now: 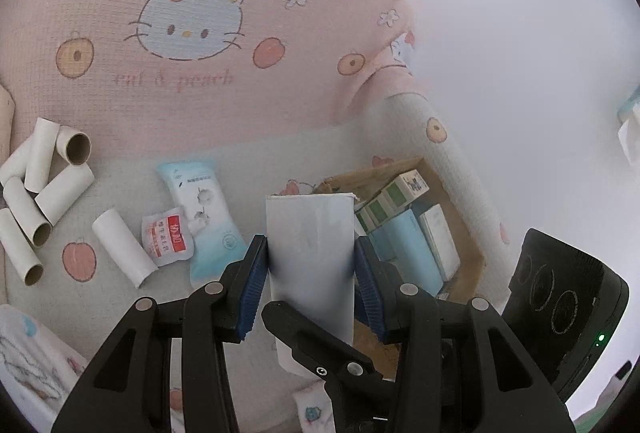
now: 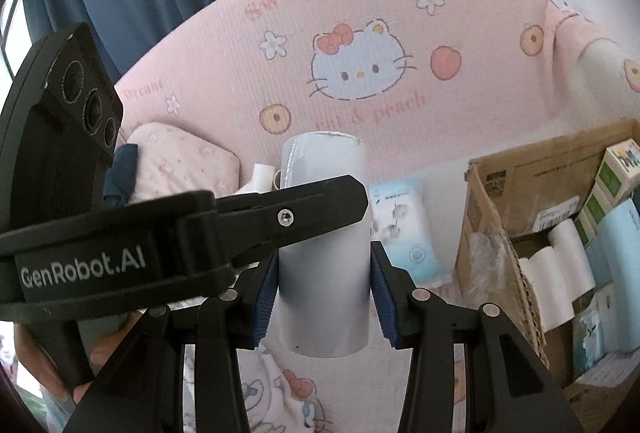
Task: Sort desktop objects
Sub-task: 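Carry the held tube over the cardboard box and lower it inside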
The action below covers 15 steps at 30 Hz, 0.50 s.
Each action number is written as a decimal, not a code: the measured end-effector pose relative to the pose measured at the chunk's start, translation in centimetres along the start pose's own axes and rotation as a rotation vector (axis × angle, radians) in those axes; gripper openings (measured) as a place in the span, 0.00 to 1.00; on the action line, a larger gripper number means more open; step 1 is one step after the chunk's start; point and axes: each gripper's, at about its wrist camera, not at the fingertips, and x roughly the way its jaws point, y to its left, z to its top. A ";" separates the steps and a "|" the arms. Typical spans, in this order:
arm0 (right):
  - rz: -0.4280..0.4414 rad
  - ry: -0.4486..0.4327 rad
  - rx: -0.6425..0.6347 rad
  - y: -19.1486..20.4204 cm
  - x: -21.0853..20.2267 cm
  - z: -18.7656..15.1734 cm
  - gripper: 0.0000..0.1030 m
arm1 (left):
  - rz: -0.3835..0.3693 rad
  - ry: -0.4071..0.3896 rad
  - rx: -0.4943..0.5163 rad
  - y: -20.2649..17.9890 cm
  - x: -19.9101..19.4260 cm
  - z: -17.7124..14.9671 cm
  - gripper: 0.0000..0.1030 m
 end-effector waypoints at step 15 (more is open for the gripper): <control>-0.021 -0.077 0.058 -4.8 -4.6 -1.4 0.40 | -0.020 -0.016 0.088 -7.2 3.6 -1.4 0.46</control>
